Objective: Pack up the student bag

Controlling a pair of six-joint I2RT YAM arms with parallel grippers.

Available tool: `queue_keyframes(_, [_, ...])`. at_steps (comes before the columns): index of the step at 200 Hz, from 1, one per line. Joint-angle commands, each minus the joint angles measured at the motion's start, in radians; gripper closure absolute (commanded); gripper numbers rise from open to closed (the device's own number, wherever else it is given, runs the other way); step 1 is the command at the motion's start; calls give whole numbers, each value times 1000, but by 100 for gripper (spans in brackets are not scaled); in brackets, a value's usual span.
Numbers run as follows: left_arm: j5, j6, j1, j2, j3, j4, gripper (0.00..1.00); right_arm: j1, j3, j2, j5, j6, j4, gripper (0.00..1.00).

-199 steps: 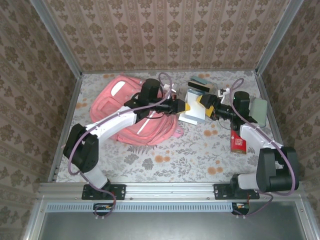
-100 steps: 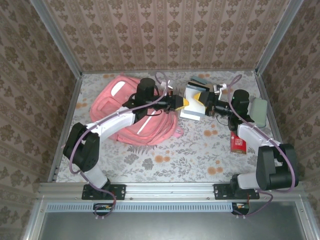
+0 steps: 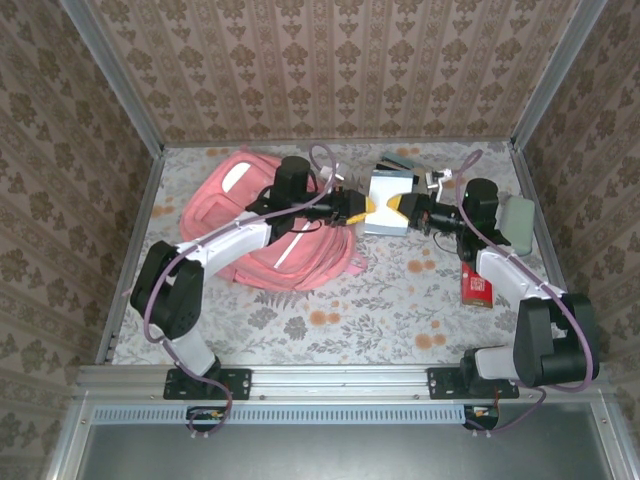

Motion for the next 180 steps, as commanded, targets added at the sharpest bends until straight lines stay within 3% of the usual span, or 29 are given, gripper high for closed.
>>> queue_keyframes(1, [-3, 66, 43, -35, 17, -84, 41, 2, 50, -35, 11, -69, -75, 100])
queue_keyframes(10, [-23, 105, 66, -62, 15, -154, 31, -3, 52, -36, 25, -86, -107, 100])
queue_keyframes(26, [-105, 241, 103, -116, 43, -365, 23, -12, 46, -43, 49, -112, -151, 100])
queue_keyframes(42, [-228, 428, 119, -136, 108, -646, 23, -20, 39, -55, 82, -148, -211, 100])
queue_keyframes(59, [-363, 545, 126, -137, 144, -818, 24, -24, 38, -62, 101, -181, -264, 100])
queue_keyframes(124, [-735, 775, 96, -40, 163, -1030, 43, -29, -5, -99, 150, -202, -329, 100])
queue_keyframes(180, [-993, 897, -16, 127, 244, -1073, 47, -30, -42, -119, 156, -169, -300, 100])
